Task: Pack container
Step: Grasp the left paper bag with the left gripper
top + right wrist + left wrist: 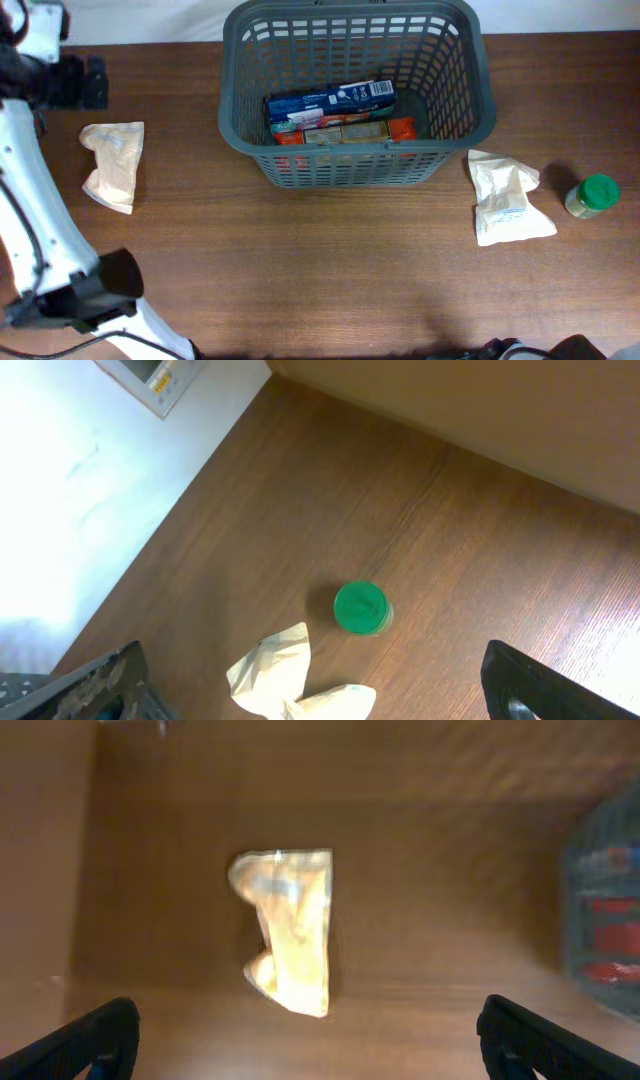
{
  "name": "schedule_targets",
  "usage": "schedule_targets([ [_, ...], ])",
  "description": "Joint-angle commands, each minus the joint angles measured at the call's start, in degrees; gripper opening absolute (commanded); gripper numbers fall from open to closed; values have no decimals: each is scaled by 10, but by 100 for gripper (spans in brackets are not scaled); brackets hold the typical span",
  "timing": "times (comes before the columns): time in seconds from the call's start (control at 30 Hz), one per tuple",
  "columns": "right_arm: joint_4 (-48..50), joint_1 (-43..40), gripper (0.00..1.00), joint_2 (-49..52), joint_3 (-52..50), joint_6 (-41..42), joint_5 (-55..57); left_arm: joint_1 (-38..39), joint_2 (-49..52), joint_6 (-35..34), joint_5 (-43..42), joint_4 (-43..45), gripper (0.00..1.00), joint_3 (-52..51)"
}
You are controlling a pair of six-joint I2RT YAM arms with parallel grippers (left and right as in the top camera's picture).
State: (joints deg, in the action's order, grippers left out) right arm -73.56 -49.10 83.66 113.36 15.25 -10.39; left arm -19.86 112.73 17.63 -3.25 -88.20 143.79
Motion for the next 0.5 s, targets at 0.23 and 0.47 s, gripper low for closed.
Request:
schedule_targets([
  [0.23,0,-3,99,1,2,3,5,-86,137,-20,-19,123,98,-219],
  [0.47,0,-3,99,1,2,3,5,-88,236,-19,-20,165,98,-225],
])
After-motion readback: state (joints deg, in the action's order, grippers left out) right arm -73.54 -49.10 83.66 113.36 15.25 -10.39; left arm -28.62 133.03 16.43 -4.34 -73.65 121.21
